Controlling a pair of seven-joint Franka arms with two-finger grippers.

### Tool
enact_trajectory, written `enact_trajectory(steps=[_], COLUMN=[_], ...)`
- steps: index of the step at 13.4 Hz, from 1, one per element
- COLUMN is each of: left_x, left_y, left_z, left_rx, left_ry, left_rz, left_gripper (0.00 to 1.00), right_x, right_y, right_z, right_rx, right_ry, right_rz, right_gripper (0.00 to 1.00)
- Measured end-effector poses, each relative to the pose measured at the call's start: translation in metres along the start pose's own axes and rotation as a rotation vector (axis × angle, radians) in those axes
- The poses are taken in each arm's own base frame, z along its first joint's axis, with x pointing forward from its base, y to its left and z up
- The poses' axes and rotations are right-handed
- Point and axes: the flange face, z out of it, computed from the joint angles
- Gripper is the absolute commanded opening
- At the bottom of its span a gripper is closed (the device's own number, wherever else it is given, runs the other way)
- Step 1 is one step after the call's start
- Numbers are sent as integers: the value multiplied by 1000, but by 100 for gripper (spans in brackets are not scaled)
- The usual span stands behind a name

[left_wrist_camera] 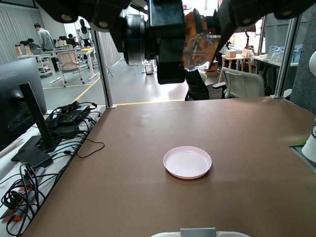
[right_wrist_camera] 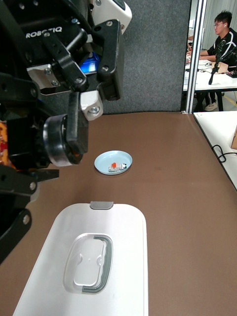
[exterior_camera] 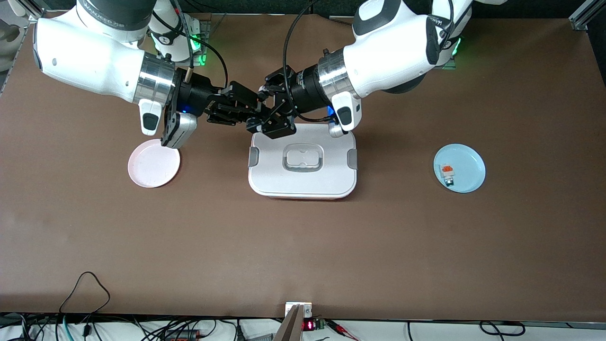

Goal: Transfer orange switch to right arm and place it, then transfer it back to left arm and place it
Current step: 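Grasp the switch with the right gripper while the left gripper opens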

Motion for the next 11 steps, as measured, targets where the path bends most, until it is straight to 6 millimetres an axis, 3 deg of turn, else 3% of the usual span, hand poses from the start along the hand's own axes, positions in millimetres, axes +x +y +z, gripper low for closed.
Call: enact_trajectory(steps=[5, 6, 8, 9, 11], left_x=[0, 0, 0, 0, -1], left_y=[0, 0, 0, 0, 1], left_z=[0, 0, 0, 0, -1], left_rx=[0, 0, -1, -4, -17], left_ry=[0, 0, 0, -1, -5], left_rz=[0, 0, 0, 1, 3], left_gripper=[0, 7, 60, 100, 100], right_x=[0, 0, 0, 0, 1], right_y=[0, 0, 0, 0, -1], right_z=[0, 0, 0, 0, -1], right_rx=[0, 0, 0, 0, 1], right_ry=[0, 0, 1, 3, 8], right_rz=[-11, -11, -11, -12, -16], right_gripper=[17, 17, 17, 17, 17])
